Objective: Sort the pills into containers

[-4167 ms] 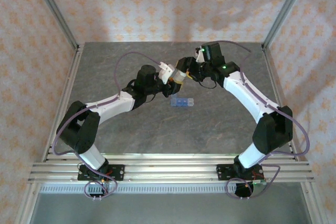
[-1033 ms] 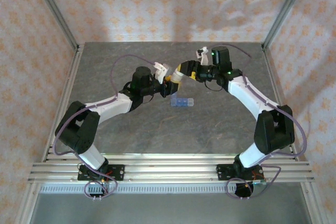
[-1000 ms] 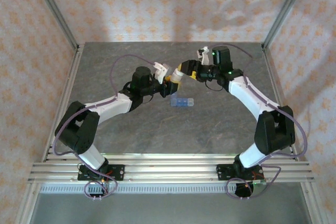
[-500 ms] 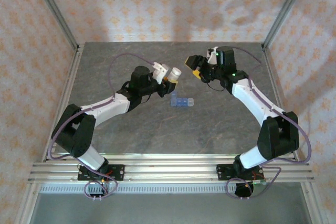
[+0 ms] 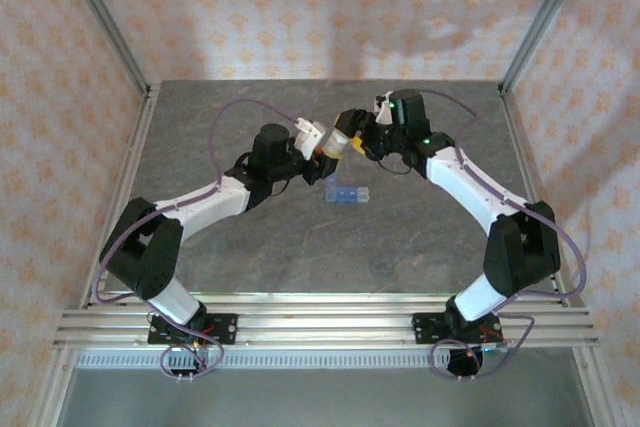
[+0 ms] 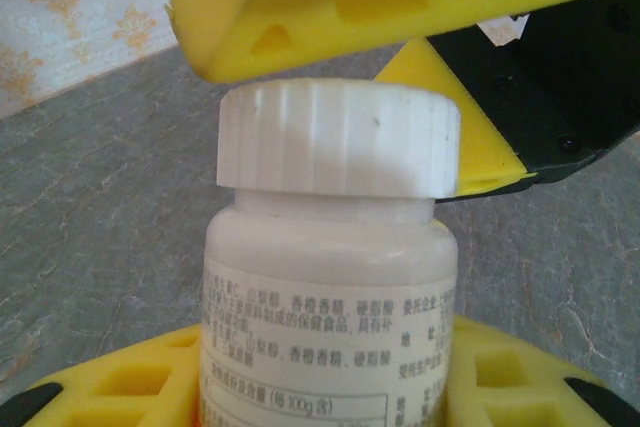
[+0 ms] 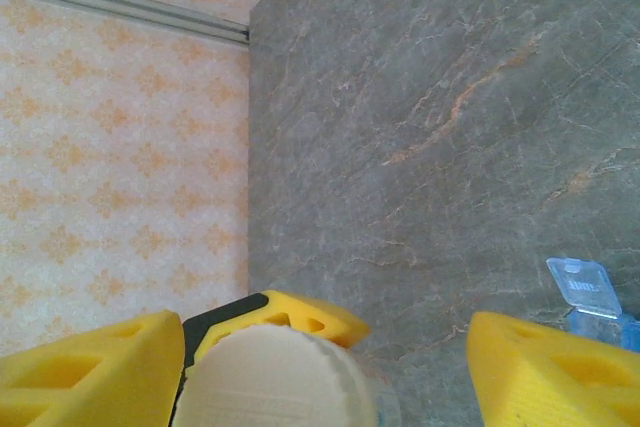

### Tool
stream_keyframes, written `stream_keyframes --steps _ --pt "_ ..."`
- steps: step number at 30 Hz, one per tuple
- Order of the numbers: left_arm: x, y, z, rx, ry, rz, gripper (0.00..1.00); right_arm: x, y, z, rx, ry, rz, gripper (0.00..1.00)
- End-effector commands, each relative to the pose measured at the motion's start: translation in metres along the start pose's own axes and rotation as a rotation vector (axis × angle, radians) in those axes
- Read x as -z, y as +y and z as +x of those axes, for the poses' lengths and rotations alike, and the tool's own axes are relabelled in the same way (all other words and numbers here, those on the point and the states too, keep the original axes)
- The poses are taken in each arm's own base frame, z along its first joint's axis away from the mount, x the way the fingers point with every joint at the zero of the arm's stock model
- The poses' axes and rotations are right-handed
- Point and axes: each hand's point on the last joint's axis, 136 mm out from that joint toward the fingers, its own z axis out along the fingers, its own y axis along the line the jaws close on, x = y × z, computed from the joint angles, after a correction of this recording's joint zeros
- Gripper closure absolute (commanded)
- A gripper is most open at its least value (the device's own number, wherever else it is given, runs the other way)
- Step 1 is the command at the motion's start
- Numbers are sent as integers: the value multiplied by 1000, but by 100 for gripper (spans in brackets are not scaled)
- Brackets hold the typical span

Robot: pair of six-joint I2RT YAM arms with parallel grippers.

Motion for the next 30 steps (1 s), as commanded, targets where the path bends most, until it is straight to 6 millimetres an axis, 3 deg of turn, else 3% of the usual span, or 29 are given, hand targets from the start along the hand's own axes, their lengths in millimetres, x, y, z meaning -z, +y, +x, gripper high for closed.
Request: stream_keyframes --steps 1,13,20,26,30 --pt "-5 -1 -11 -30 -19 -2 100 1 13 -8 32 -27 -12 27" --pt "-10 0 -14 -19 -27 -1 100 -2 4 6 55 19 7 43" --pt "-10 0 -17 -12 -37 3 100 -1 1 9 93 26 17 60" --pt "-2 -9 -32 35 -91 67 100 2 -1 3 204 12 -8 65" --pt "6 -20 -43 98 -132 170 100 10 9 -3 315 1 -160 65"
